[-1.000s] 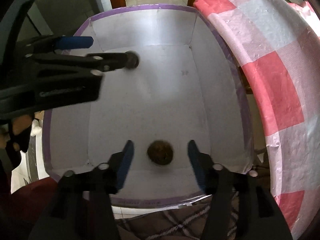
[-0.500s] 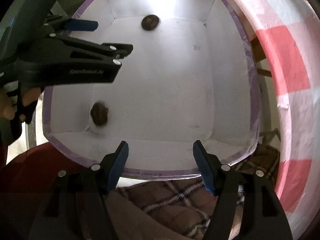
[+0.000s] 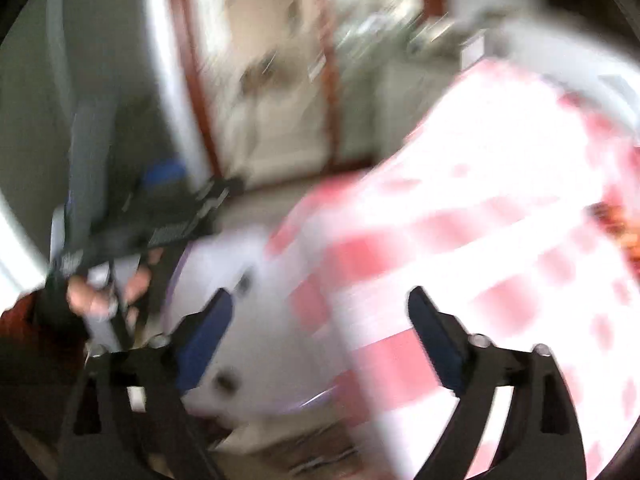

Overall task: Organize fruits
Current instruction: 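Move both open tools back over the fruits on the table, then grasp the large red apple with the right tool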

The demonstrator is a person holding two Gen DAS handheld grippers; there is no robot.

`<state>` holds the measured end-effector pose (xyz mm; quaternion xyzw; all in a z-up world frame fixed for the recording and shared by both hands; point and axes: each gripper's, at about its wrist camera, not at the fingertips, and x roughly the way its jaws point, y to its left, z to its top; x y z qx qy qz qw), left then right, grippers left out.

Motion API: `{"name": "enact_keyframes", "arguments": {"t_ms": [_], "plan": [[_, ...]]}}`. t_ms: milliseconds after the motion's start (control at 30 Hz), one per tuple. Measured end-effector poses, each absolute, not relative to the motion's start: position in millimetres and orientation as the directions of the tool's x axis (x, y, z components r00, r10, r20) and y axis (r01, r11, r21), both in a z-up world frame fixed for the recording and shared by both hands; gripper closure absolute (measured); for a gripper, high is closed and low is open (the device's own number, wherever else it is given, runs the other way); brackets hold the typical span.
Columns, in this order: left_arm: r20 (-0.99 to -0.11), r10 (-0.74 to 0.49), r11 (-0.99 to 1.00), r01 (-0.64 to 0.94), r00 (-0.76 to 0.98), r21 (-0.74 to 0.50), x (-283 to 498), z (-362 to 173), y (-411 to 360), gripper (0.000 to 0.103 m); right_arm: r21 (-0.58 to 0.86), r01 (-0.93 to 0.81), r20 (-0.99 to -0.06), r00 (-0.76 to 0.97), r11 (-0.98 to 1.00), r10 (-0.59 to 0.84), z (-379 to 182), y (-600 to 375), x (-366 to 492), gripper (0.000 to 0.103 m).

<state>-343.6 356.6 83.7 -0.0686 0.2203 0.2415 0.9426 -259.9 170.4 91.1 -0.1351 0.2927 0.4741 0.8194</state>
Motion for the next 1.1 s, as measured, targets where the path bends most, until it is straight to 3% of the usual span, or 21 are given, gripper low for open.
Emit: {"name": "enact_keyframes", "arguments": {"t_ms": [67, 133, 333, 467, 667, 833, 900, 1100], "plan": [[-0.449, 0.334, 0.920, -0.391, 0.829, -0.036, -304.4, 99.4, 328.0, 0.001, 0.078, -0.752, -0.514, 0.532, 0.655, 0.673, 113.1, 123.3, -224.9, 0.016], [-0.478, 0.211, 0.956, -0.283, 0.853, -0.083, -261.1, 103.7, 296.8, 0.001, 0.182, -0.589, -0.479, 0.646, 0.787, 0.594, 118.8, 72.0, -180.3, 0.016], [-0.558, 0.023, 0.973, -0.146, 0.830, -0.177, -102.3, 88.0, 207.3, 0.001, 0.231, -0.107, -0.568, 0.792, 0.967, 0.223, 91.9, -37.9, -67.9, 0.016], [-0.630, -0.021, 0.959, -0.162, 0.776, -0.231, -12.5, 56.7, 162.1, 0.002, 0.193, 0.046, -0.625, 0.776, 0.980, 0.087, 46.6, -88.3, -17.4, 0.016], [-0.652, -0.036, 0.942, -0.192, 0.757, -0.275, 52.8, 36.6, 126.4, 0.002, 0.172, 0.069, -0.687, 0.723, 0.983, 0.069, 9.0, -124.9, 53.2, 0.016], [-0.636, -0.156, 0.934, -0.096, 0.755, -0.343, 59.5, 25.8, 124.4, 0.002, 0.118, -0.005, -0.722, 0.686, 0.993, 0.089, 8.0, -134.9, 88.4, 0.016], [-0.584, -0.235, 0.910, -0.036, 0.777, -0.413, 55.3, 25.5, 133.0, 0.002, 0.066, -0.050, -0.724, 0.685, 0.997, 0.082, 6.9, -136.2, 106.7, 0.016], [-0.582, -0.278, 0.896, -0.013, 0.764, -0.444, 58.4, 20.9, 133.2, 0.002, 0.003, -0.147, -0.755, 0.648, 0.989, 0.099, 1.2, -137.7, 148.3, 0.017]]}}
